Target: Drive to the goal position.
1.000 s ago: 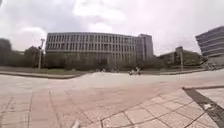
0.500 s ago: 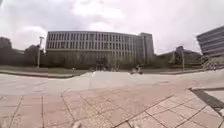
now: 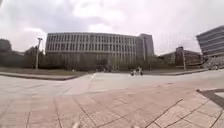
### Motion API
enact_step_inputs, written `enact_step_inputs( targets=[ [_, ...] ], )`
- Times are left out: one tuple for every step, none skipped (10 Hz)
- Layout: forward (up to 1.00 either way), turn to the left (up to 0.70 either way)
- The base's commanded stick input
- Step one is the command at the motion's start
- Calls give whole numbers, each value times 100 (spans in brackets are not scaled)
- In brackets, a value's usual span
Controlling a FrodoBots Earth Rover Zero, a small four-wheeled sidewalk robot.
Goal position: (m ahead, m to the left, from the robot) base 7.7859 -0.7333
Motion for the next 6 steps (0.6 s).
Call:
enact_step_inputs(
  targets=[
    [70,0],
    [70,0],
    [70,0],
    [70,0],
    [70,0],
    [70,0]
  ],
)
